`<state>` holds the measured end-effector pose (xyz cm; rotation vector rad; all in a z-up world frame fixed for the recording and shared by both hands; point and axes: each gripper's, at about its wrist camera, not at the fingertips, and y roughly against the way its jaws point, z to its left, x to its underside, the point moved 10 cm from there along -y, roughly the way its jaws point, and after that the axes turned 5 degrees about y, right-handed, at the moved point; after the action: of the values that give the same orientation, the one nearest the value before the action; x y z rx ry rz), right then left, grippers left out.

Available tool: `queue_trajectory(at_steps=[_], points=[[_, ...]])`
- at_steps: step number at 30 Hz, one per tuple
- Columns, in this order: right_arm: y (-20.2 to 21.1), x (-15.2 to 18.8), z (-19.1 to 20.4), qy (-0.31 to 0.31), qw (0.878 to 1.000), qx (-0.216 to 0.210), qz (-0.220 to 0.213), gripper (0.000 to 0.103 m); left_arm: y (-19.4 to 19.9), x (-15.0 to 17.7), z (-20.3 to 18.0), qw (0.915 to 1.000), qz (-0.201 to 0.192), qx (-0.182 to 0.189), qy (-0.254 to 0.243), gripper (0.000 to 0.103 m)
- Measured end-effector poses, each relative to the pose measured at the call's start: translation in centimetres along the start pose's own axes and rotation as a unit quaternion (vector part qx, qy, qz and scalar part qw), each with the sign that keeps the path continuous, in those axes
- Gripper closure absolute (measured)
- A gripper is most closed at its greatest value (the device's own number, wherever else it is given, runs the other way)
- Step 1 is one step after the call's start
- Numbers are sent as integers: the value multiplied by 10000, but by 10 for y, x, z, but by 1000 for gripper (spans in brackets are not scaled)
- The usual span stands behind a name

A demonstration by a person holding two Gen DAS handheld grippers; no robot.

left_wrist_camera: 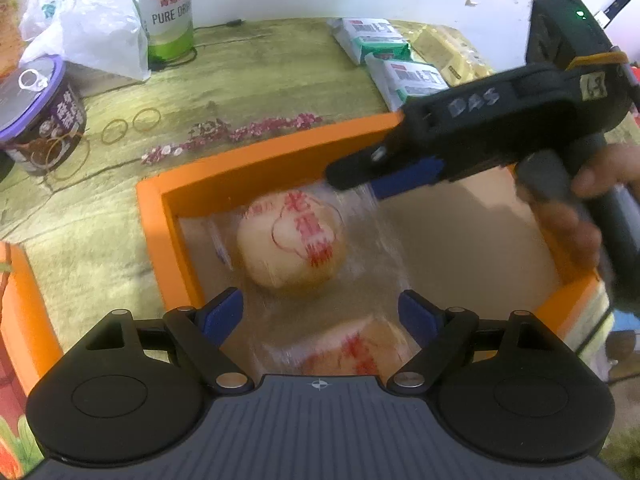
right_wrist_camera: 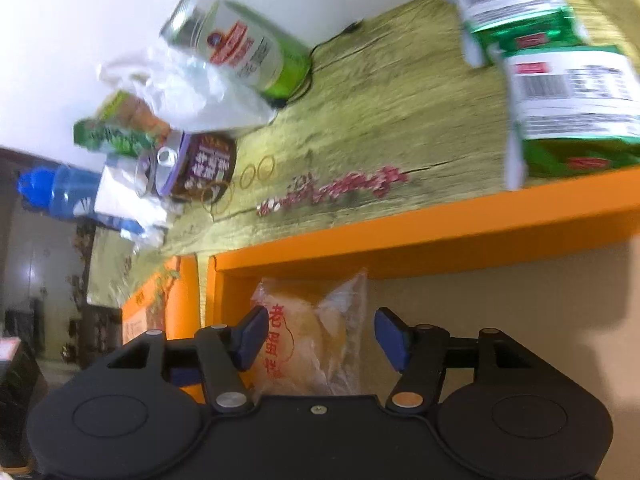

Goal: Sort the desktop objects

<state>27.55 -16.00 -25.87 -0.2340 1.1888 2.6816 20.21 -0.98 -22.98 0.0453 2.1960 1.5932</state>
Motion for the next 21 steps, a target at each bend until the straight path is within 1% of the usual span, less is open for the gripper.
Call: queue_trajectory(at_steps=[3,5,9,11,14,21], points=[[17,15,-10,-237,9997,-19,14,44,7,13,-6,9999,79,86,-61,17],[24,31,-16,-389,9991,-47,148,44,7,23,-10,9997,195,152,-71,17],[18,66,-16,-507,9972,-144,536,44,2,38,-15,9987,425,266,-48,17],[11,78,-13,-527,9960,-190,694,45,-2,43,-17,9981,526,307,-32,17],[-1,87,-6,-483,9948,-290,853,45,-7,45,-18,9979,562,302,-54,17],[-16,93,3,-394,9924,-431,1085,45,-11,43,-17,9979,550,332,-41,16]])
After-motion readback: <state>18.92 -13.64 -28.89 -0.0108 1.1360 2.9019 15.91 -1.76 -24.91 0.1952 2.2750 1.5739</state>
